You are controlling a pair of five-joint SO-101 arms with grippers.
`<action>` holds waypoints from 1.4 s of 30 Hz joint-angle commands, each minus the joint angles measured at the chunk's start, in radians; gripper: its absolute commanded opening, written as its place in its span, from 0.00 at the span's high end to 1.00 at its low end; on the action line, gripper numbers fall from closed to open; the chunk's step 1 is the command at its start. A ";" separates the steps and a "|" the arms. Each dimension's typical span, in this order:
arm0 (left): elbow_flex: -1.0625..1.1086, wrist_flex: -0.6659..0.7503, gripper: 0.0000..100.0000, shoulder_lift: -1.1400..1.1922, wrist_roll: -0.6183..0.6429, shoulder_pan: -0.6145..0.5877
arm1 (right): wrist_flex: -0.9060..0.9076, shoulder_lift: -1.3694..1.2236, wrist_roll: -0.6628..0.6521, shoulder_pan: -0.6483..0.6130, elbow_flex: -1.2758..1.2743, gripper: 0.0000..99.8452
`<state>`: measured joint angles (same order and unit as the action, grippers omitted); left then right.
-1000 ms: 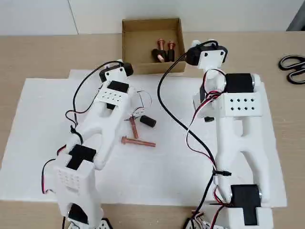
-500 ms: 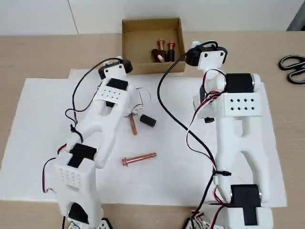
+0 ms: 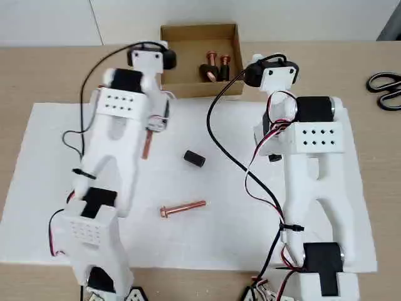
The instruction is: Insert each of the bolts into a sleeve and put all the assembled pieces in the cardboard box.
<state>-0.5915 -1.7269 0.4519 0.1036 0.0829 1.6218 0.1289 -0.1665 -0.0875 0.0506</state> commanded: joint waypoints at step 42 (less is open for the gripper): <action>0.610 0.044 0.99 -1.309 -0.087 0.035 | -0.246 0.812 -0.003 -0.243 -0.393 1.00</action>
<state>-0.0345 -1.7331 -0.8002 -0.0115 0.1166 1.4776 0.8608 -0.1665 -0.3284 -0.2654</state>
